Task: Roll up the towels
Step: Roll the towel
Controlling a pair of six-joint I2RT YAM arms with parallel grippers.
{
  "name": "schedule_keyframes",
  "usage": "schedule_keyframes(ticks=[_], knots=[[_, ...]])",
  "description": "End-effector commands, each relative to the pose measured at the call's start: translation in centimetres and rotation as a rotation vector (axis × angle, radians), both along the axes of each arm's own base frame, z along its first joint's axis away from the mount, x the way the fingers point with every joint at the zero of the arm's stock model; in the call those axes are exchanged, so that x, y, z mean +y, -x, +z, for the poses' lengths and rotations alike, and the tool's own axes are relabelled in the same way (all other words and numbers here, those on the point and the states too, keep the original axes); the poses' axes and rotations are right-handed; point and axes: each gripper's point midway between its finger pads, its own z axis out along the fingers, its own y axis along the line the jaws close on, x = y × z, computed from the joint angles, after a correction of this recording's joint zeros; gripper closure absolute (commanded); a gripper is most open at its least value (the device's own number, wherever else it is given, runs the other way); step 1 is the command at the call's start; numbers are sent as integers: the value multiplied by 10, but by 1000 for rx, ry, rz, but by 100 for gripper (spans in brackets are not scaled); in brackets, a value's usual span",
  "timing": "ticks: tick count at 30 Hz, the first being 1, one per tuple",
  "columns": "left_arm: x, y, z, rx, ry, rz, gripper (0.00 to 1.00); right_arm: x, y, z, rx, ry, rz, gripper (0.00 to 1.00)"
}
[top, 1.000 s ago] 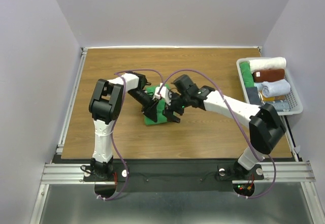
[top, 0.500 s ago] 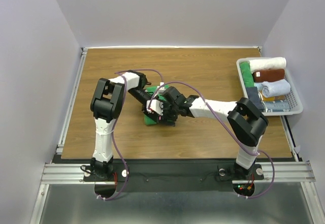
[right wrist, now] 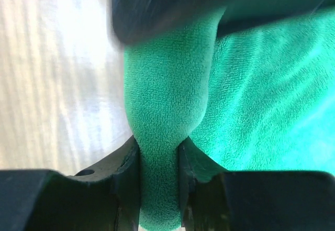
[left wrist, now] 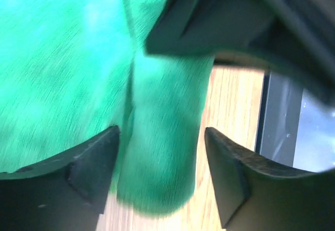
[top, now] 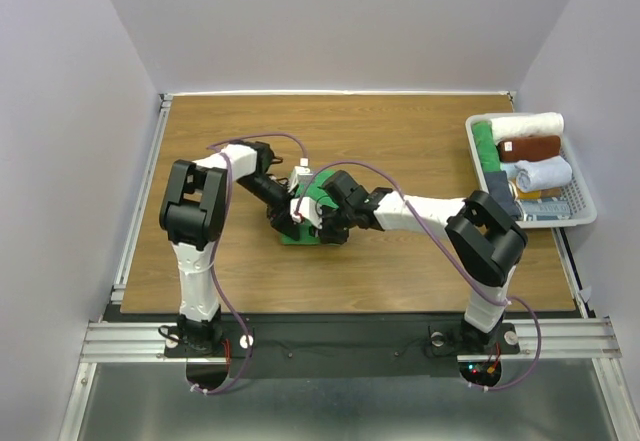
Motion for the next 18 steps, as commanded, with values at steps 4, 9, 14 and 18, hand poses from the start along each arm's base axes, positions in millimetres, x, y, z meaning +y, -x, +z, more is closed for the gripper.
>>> schedule_keyframes(ticks=[4,9,14,18], knots=[[59,-37,14,-177,-74,115,11,-20,61,-12,402,45,13,99],[94,-68,56,-351,-58,294,7,-19,67,-16,590,58,-44,99],[108,-67,95,-658,-99,342,3,-15,61,-7,790,12,-84,99],[101,-32,87,-856,-169,250,1,-13,55,-16,952,16,-121,100]])
